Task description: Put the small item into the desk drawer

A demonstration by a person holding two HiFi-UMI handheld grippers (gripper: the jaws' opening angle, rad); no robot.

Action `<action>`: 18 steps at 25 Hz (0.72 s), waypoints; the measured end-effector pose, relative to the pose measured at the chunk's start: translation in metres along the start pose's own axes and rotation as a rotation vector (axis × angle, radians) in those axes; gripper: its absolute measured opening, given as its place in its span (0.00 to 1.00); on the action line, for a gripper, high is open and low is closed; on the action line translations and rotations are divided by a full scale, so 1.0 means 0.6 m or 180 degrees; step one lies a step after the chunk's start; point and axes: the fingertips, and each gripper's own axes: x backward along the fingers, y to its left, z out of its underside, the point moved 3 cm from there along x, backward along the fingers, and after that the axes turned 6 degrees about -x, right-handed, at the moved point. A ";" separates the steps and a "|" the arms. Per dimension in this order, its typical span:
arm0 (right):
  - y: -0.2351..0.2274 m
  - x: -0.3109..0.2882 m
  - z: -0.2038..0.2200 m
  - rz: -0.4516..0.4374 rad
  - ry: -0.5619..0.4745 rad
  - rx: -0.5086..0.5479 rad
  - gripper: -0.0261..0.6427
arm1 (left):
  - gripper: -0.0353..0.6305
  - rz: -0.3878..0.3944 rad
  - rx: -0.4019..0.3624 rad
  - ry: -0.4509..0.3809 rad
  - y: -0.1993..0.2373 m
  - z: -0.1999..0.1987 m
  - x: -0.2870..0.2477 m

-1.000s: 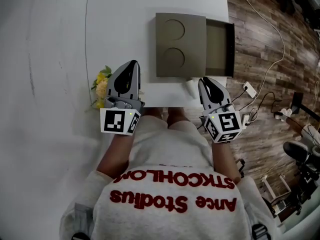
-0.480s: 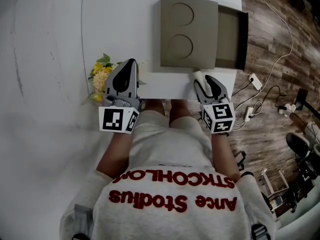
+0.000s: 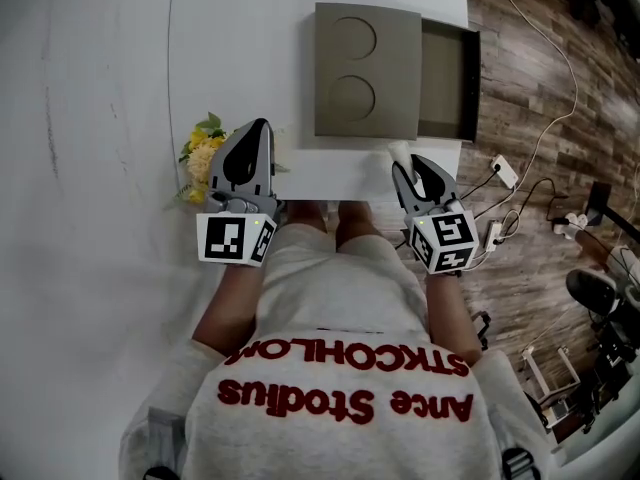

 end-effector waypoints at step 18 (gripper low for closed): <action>-0.009 0.075 -0.229 0.0061 -0.1044 0.0268 0.23 | 0.06 -0.0066 -0.0245 -0.0674 0.021 -0.160 -0.041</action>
